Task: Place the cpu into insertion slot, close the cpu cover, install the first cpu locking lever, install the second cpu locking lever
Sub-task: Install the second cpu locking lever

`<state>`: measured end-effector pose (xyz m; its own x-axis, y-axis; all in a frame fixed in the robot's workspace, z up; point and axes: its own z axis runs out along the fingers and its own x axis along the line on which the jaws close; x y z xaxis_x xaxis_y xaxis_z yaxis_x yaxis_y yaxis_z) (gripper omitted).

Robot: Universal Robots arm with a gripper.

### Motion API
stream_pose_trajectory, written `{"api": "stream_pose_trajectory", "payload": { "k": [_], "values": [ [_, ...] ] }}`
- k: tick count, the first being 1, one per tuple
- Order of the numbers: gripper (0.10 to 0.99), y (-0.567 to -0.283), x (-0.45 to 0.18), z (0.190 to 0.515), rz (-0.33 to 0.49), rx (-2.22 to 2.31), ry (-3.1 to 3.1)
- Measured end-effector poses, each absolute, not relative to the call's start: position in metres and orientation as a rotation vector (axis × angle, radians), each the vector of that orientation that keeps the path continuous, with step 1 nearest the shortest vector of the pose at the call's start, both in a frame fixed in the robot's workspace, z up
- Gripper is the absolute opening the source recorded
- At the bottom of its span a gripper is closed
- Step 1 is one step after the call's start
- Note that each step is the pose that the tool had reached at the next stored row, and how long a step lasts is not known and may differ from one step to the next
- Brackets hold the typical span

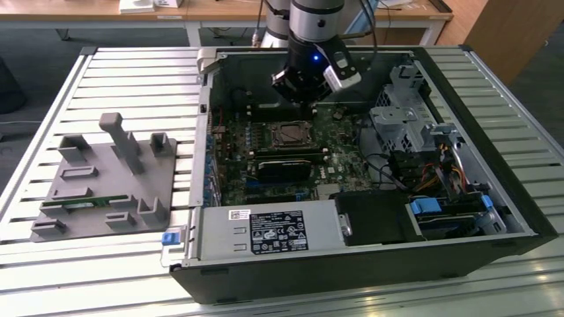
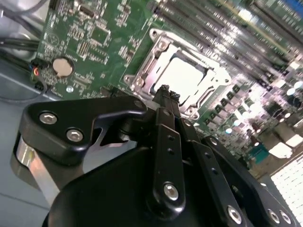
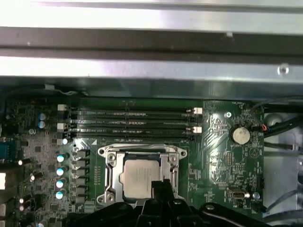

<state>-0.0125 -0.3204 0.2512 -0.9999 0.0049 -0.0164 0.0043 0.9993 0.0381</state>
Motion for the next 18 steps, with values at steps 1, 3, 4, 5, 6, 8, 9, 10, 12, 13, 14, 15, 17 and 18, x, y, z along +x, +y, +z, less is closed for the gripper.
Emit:
{"api": "stream_pose_trajectory", "payload": {
  "k": [1, 3, 4, 5, 6, 8, 9, 10, 12, 13, 14, 15, 17, 18],
  "values": [
    [0.106, -0.323, -0.012, 0.251, 0.06, 0.007, 3.125],
    [0.106, -0.33, -0.012, 0.251, 0.06, 0.007, 3.125],
    [0.106, -0.333, -0.013, 0.251, 0.06, 0.007, 3.125],
    [0.106, -0.337, -0.013, 0.251, 0.06, 0.007, 3.125],
    [0.106, -0.34, -0.012, 0.251, 0.061, 0.007, 3.125],
    [0.106, -0.346, -0.013, 0.25, 0.063, 0.007, 3.124],
    [0.106, -0.349, -0.013, 0.25, 0.064, 0.007, 3.124],
    [0.106, -0.351, -0.013, 0.25, 0.065, 0.007, 3.124],
    [0.106, -0.356, -0.013, 0.249, 0.066, 0.007, 3.125],
    [0.106, -0.357, -0.013, 0.249, 0.066, 0.007, 3.126],
    [0.106, -0.357, -0.013, 0.248, 0.067, 0.007, 3.127],
    [0.106, -0.357, -0.013, 0.248, 0.067, 0.007, 3.129],
    [0.106, -0.358, -0.013, 0.248, 0.08, 0.008, 3.135],
    [0.106, -0.358, -0.013, 0.247, 0.103, 0.008, 3.136]
  ]
}}
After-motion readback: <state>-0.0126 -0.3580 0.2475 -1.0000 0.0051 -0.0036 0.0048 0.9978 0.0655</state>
